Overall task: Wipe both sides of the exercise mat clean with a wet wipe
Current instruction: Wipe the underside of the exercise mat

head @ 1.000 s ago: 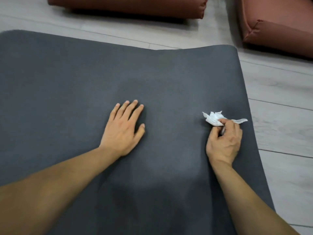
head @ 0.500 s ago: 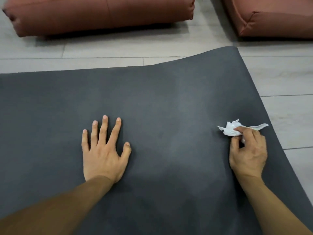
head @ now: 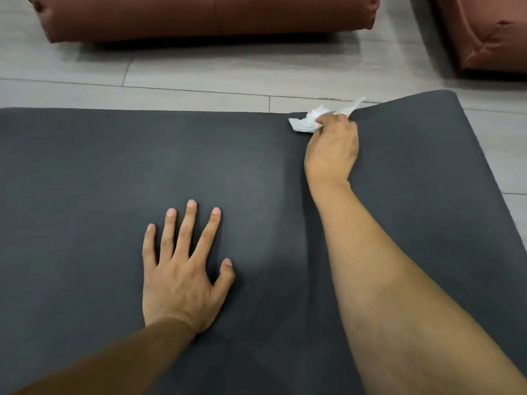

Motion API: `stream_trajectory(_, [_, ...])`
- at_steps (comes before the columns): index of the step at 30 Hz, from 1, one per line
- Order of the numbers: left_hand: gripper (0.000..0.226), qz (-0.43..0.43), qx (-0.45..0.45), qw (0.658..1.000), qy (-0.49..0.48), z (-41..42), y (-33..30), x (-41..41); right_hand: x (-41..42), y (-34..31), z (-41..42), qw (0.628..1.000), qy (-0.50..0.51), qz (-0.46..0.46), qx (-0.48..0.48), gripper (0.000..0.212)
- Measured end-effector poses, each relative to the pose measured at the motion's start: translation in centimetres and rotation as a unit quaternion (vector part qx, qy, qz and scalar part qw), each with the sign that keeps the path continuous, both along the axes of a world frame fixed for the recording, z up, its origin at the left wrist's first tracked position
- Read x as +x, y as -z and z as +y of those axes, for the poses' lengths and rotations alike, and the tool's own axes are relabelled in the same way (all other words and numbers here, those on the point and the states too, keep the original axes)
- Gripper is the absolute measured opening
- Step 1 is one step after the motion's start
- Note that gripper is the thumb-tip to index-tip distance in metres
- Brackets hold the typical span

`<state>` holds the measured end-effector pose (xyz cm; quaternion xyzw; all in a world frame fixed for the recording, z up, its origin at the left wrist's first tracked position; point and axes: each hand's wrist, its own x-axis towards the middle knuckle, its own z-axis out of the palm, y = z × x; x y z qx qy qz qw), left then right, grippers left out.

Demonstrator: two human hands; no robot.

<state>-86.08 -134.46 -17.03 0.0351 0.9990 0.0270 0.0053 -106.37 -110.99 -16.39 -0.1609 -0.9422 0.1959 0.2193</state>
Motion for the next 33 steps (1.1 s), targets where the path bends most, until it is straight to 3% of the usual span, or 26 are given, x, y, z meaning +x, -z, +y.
stream_trajectory(2, [0.077,0.004,0.001,1.000,-0.001,0.1,-0.1,0.0,-0.3,0.1,-4.2,0.999,-0.043,0.012,-0.012,0.021])
stream_trajectory(5, [0.078,0.005,0.001,1.000,0.000,0.0,0.0,0.1,0.7,-0.5,-11.7,0.974,-0.221,0.034,0.022,0.013])
stream_trajectory(8, [0.077,0.013,-0.002,1.000,0.003,0.1,0.0,-0.1,0.6,-0.6,-10.2,0.942,-0.327,-0.001,0.078,0.019])
stream_trajectory(11, [0.076,0.025,0.000,1.000,-0.001,0.4,0.0,-0.1,0.3,-0.5,-1.4,0.968,-0.224,0.015,0.109,0.024])
stream_trajectory(14, [0.076,0.027,-0.001,1.000,-0.003,0.4,0.0,-0.1,2.2,-1.3,6.4,0.990,-0.098,-0.040,0.093,0.032])
stream_trajectory(17, [0.077,0.024,-0.002,1.000,-0.002,0.4,0.0,-0.1,2.8,-0.3,2.7,0.998,-0.035,-0.013,0.045,0.030])
stream_trajectory(19, [0.077,0.024,-0.008,1.000,-0.003,0.1,0.3,-0.1,3.0,0.2,-4.8,0.991,-0.126,0.045,-0.014,0.024])
stream_trajectory(21, [0.077,0.016,-0.001,1.000,-0.001,0.0,0.4,-0.2,4.8,-0.2,-12.1,0.964,-0.265,0.025,0.019,0.021])
stream_trajectory(24, [0.077,0.000,0.002,1.000,-0.004,0.1,0.1,-0.8,5.3,-1.5,-12.6,0.937,-0.343,0.009,0.061,0.035])
stream_trajectory(27, [0.079,-0.013,0.000,1.000,-0.008,0.1,-0.2,-0.3,5.4,-1.1,-3.4,0.974,-0.205,0.009,0.090,0.030])
stream_trajectory(30, [0.079,-0.014,0.007,1.000,-0.010,0.2,-0.3,-0.1,6.7,-1.8,5.3,0.994,-0.071,-0.052,0.071,0.030])
stream_trajectory(33, [0.079,-0.016,0.009,1.000,-0.010,0.3,-0.2,-0.2,6.8,-1.9,2.9,0.997,0.006,-0.070,0.043,0.029])
